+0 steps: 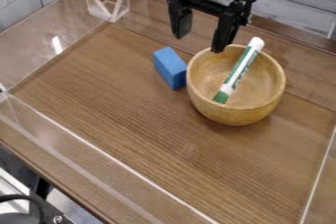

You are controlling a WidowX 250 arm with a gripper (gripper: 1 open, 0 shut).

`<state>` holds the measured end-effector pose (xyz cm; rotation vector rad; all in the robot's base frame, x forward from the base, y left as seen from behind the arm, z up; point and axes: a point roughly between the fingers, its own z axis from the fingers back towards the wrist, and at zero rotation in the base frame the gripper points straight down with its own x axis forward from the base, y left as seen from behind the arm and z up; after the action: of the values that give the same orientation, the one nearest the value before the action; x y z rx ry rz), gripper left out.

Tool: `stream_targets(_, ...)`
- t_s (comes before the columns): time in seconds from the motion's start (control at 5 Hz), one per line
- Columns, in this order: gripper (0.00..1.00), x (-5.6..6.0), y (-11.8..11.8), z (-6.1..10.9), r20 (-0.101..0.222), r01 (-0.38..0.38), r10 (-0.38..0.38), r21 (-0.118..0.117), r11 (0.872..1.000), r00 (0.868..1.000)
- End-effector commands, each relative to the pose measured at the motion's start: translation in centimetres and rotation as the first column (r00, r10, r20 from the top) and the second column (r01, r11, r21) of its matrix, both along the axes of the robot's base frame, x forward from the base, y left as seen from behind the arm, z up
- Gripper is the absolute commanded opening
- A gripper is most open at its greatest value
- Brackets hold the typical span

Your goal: Remove the green marker from inside the brown bowl and put it on the table

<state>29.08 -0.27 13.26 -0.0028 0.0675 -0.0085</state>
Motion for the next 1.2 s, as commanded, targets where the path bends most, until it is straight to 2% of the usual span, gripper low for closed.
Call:
stream_targets(0.0, 1.00, 0.4, -0.7, -0.6, 0.011, 0.020, -0.020, -0.002, 1.000, 1.000)
stream_targets(0.6, 1.00, 1.7, -2.9, -2.2, 0.055, 0.071, -0.071, -0.002, 0.997, 0.996)
stream_targets(1.0, 1.00, 2.1, -4.0, -3.1, 0.073, 0.083, -0.083, 0.000, 0.997, 0.994)
